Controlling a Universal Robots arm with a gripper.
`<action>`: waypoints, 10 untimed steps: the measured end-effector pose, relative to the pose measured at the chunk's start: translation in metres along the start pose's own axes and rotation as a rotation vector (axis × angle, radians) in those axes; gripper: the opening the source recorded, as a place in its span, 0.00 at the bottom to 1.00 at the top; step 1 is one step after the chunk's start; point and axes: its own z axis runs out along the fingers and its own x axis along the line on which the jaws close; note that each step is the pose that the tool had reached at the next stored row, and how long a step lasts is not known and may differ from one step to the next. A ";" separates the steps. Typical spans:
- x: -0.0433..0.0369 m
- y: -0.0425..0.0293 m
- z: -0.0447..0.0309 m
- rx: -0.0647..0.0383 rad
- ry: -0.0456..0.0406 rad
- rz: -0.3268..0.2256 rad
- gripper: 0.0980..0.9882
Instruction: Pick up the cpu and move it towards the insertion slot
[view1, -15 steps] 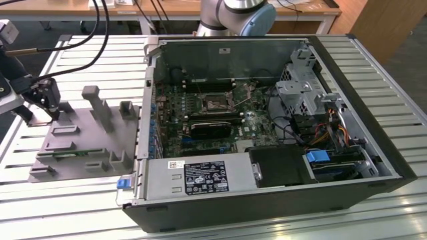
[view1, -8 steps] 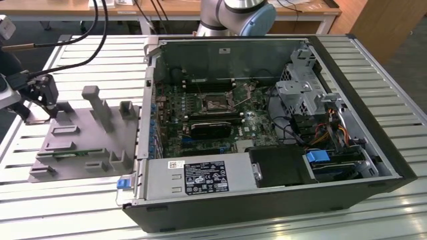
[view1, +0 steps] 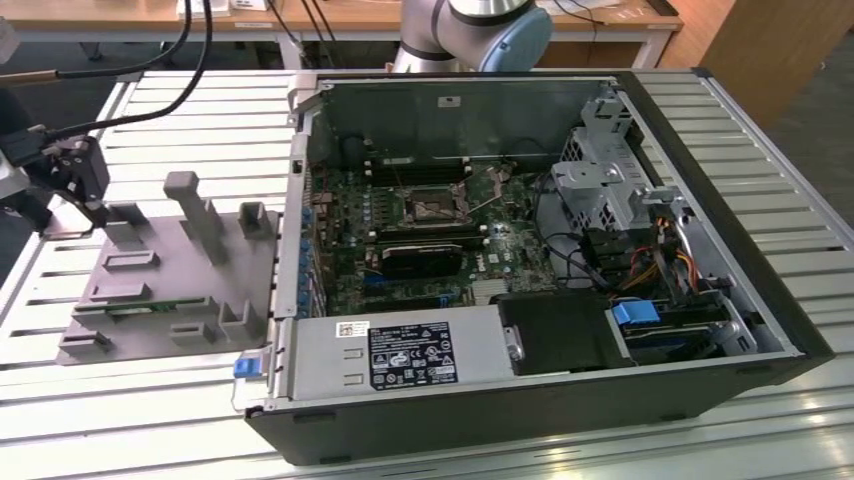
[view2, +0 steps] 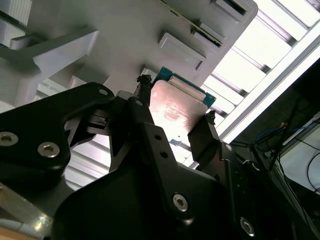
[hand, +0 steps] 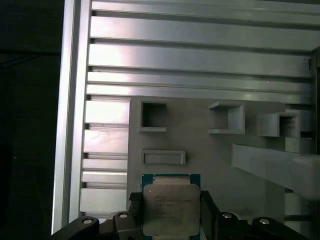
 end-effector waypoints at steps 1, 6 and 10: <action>-0.0001 0.0001 -0.0021 0.000 0.0000 0.000 0.50; -0.0005 0.0006 -0.0116 0.001 0.0001 0.000 0.50; -0.0009 0.0010 -0.0201 0.002 0.0001 0.000 0.50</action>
